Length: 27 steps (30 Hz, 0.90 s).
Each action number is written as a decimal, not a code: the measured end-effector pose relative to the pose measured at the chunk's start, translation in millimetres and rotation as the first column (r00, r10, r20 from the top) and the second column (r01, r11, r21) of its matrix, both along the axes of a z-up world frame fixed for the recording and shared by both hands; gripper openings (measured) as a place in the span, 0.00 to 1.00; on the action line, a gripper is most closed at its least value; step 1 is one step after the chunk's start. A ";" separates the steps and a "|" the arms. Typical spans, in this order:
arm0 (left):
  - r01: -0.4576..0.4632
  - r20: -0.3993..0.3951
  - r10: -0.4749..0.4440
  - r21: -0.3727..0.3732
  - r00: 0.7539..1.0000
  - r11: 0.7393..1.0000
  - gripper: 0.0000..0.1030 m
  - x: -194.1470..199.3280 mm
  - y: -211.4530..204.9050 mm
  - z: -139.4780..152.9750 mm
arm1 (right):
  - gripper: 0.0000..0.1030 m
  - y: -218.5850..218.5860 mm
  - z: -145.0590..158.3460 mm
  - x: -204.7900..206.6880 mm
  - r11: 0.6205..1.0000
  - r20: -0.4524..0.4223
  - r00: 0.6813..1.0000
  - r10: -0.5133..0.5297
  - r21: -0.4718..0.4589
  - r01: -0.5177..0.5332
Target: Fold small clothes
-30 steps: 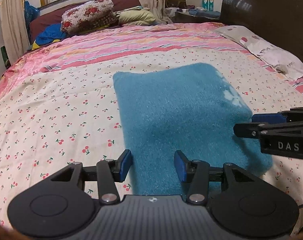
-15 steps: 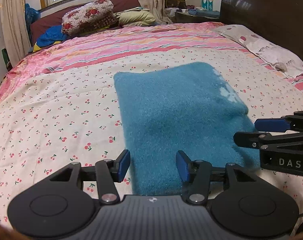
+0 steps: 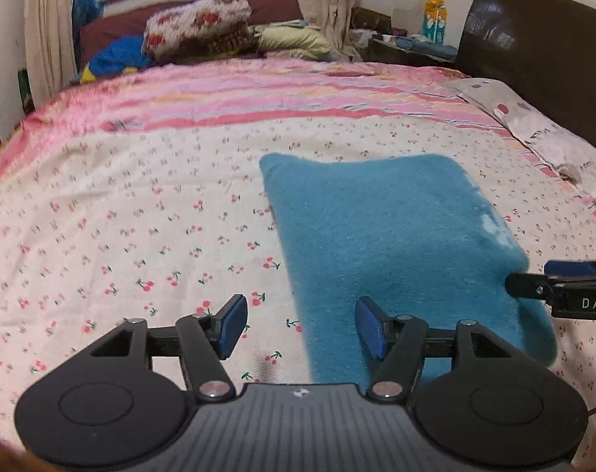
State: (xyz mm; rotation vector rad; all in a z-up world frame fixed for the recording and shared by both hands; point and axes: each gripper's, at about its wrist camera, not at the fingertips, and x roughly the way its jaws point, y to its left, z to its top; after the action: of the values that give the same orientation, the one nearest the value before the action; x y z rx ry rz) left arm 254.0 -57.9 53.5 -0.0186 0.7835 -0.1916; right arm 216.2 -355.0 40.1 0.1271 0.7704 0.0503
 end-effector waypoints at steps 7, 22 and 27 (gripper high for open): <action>0.062 -0.004 -0.063 -0.116 0.998 0.991 0.74 15.0 9.6 -15.4 | 0.82 -27.7 -28.5 15.7 0.976 -0.056 0.998 0.014 0.216 -0.001; 0.116 -0.115 -0.178 -0.411 0.977 0.904 0.84 39.0 7.7 -57.4 | 0.84 -32.8 -57.8 35.2 0.859 -0.060 0.995 0.084 0.509 -0.042; 0.125 -0.093 -0.174 -0.392 0.980 0.911 0.75 21.0 5.4 -44.9 | 0.53 -44.0 -46.8 19.8 0.831 -0.055 0.995 0.079 0.555 -0.035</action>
State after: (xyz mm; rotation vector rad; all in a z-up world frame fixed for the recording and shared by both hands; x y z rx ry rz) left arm 275.0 -52.4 8.5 -0.3476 0.8636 -0.4934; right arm 236.0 -399.1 -6.7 0.6651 0.8188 0.3311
